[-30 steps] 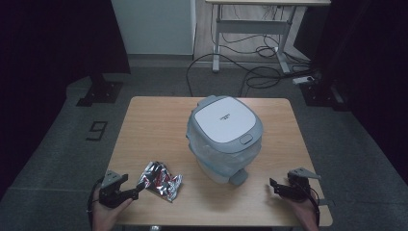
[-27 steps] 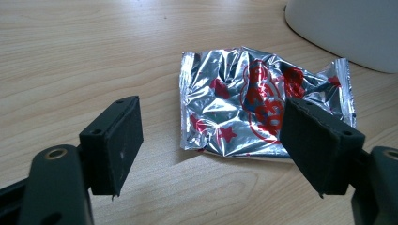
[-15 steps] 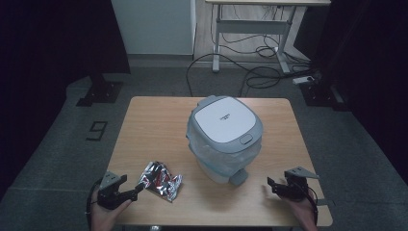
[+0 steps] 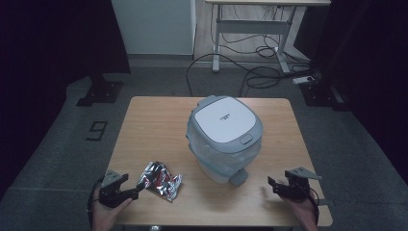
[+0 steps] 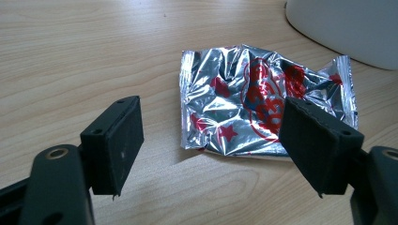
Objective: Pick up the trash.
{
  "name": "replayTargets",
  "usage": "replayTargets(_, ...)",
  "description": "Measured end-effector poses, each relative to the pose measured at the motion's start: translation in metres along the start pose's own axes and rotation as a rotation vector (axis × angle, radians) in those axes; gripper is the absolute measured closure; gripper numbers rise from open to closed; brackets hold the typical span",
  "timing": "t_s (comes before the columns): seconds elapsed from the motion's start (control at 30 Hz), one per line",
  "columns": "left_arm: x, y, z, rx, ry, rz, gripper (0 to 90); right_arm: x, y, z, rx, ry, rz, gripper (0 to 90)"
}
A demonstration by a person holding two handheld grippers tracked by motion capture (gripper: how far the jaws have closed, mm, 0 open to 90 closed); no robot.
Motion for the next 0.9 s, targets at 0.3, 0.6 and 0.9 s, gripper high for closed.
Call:
replayTargets(0.3, -0.002, -0.002, -0.003, 0.003, 0.004, -0.008, 22.5, 0.02, -0.015, -0.012, -0.007, -0.064, 0.047, 22.9)
replayTargets(0.6, -0.003, -0.002, -0.003, 0.005, 0.006, -0.013, 22.6, 0.033, -0.027, -0.024, -0.013, -0.109, 0.074, 28.0)
replayTargets(0.9, -0.003, -0.002, -0.003, 0.005, 0.007, -0.013, 22.7, 0.043, -0.03, -0.043, 0.024, -0.142, 0.112, 36.5)
Point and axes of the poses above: each handheld gripper's, and its own axes: z roughly backward along the jaws, y roughly out of its underside, x roughly to its left, the point moved 1 cm from there along -z, roughly forward along the jaws, and after that the axes turned 15 degrees about -y, right-handed, at the moved point
